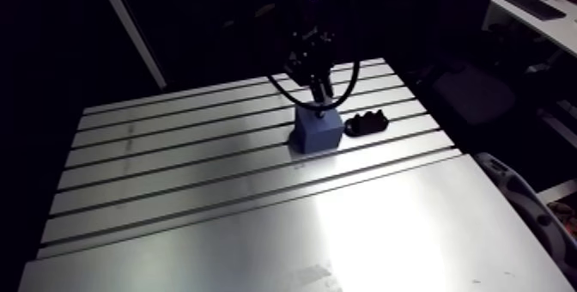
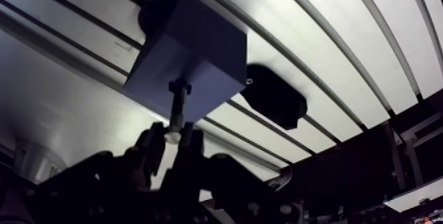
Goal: Pick up the M10 bolt and insert it into the hex recess until seated.
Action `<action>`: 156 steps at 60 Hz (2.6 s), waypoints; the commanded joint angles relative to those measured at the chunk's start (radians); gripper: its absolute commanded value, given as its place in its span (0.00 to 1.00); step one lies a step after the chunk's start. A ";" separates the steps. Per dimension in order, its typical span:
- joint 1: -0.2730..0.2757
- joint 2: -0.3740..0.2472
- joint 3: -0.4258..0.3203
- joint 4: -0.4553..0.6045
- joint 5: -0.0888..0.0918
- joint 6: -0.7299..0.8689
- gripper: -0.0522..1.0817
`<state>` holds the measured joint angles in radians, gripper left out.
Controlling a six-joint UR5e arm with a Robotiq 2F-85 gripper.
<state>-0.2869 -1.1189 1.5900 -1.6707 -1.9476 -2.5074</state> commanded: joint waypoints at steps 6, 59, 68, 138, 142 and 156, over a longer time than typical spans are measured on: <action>0.000 0.000 0.001 -0.002 0.000 0.000 0.89; 0.000 0.005 0.003 -0.010 0.005 0.000 0.89; 0.000 0.006 0.002 -0.010 0.005 0.000 0.89; 0.000 0.014 0.008 -0.013 0.006 -0.002 0.90; 0.000 0.012 0.005 -0.012 0.006 -0.003 0.90; 0.000 0.008 0.000 -0.008 0.006 -0.005 0.91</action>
<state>-0.2870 -1.1077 1.5947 -1.6820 -1.9413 -2.5106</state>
